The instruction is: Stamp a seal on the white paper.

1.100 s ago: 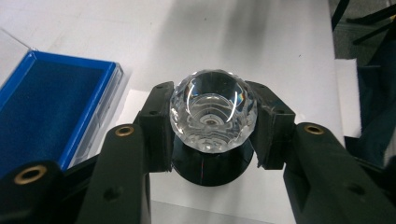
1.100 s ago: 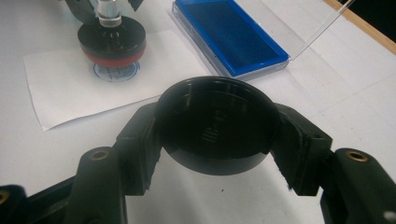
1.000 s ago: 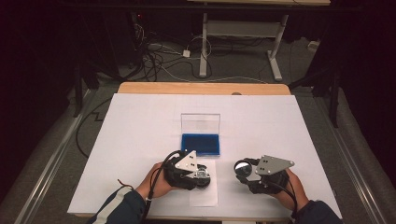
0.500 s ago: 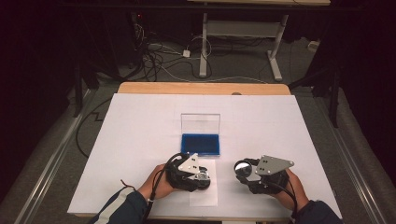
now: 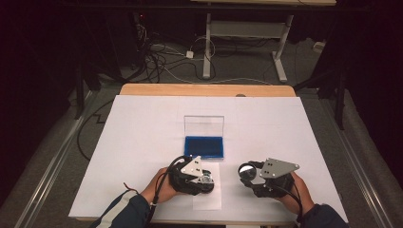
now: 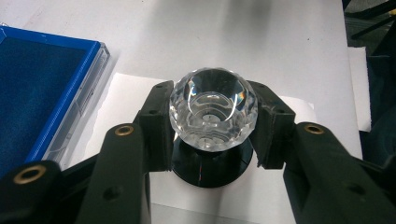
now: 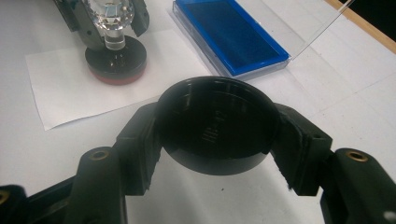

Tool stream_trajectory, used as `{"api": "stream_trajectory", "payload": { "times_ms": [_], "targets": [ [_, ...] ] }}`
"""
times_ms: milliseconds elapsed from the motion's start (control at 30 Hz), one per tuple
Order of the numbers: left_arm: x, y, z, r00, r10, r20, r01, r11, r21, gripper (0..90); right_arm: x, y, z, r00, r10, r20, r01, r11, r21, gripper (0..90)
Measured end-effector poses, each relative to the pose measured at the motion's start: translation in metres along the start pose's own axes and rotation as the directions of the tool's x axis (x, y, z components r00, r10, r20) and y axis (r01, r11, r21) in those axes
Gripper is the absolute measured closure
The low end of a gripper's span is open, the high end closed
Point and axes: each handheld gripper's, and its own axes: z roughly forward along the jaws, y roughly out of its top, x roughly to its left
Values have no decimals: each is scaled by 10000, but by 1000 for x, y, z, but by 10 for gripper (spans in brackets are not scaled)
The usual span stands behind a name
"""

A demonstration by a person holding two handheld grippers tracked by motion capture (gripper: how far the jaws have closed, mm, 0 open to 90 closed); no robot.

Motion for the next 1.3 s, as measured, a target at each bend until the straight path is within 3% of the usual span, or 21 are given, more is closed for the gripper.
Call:
{"api": "stream_trajectory", "payload": {
  "times_ms": [933,1233,1300],
  "targets": [
    [1,-2,1,10000,-8,19,8,10000,-73,543,0,0,1,10000,10,-33,-10,10000,-4,381],
    [-2,2,-2,9998,114,-173,-111,9998,191,543,0,0,0,10000,33,-37,-34,10000,-30,381],
    [-1,4,-7,9999,101,-136,-102,9999,-9,543,-1,0,0,10000,18,-27,-18,10000,-37,381]
  ]
}}
